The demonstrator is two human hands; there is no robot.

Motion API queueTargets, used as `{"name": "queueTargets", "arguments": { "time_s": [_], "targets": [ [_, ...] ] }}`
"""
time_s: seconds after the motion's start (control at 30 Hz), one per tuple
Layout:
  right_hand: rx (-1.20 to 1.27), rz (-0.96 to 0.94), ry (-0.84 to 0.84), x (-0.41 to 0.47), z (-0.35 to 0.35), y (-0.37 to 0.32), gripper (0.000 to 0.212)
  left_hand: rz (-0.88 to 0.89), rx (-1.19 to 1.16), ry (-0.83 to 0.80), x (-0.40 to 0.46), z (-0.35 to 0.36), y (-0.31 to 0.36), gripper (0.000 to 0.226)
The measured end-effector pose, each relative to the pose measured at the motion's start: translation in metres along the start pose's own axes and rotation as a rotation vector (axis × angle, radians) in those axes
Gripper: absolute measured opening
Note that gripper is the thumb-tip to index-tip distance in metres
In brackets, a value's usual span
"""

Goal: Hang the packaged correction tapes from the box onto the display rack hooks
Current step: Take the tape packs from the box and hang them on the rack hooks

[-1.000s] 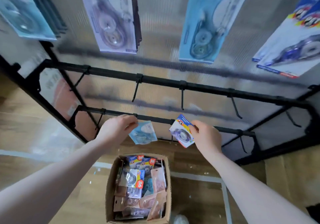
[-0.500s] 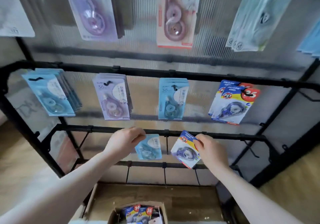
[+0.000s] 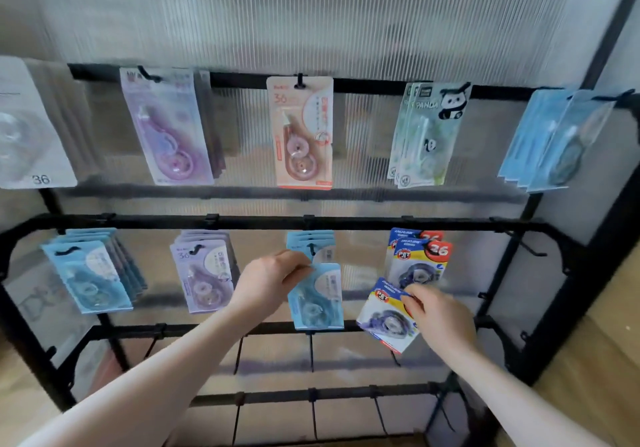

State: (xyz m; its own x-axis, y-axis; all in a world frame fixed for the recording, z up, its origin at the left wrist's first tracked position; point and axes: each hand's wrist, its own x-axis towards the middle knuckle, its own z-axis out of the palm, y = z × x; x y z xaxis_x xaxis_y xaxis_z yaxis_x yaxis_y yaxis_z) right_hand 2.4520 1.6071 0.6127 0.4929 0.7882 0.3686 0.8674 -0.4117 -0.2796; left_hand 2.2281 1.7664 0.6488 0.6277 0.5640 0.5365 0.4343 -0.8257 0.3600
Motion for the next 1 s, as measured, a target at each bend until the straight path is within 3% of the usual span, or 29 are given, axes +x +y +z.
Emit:
{"name": "queueTargets", "arguments": {
  "time_s": [0.23, 0.3, 0.53, 0.67, 0.83, 1.0],
  "targets": [
    [0.025, -0.019, 0.076, 0.023, -0.034, 0.006, 0.016, -0.061, 0.046, 0.051, 0.028, 0.000, 0.009, 0.022],
    [0.024, -0.031, 0.083, 0.029, -0.039, 0.009, 0.017, -0.072, 0.038, 0.059, 0.031, 0.003, 0.005, 0.023],
    [0.018, -0.024, 0.117, 0.039, -0.046, 0.020, 0.018, -0.033, 0.007, 0.058, 0.029, 0.014, -0.006, 0.061],
    [0.036, -0.006, 0.176, 0.041, -0.044, 0.024, 0.012, 0.030, 0.027, 0.072, 0.028, 0.015, -0.015, 0.054],
    [0.050, -0.016, 0.169, 0.048, -0.042, 0.034, 0.013, 0.082, 0.175, 0.113, 0.028, 0.018, -0.022, 0.025],
    [0.014, -0.024, 0.148, 0.055, -0.046, 0.045, 0.020, 0.109, 0.272, 0.129, 0.036, 0.024, -0.021, 0.035]
  ]
}}
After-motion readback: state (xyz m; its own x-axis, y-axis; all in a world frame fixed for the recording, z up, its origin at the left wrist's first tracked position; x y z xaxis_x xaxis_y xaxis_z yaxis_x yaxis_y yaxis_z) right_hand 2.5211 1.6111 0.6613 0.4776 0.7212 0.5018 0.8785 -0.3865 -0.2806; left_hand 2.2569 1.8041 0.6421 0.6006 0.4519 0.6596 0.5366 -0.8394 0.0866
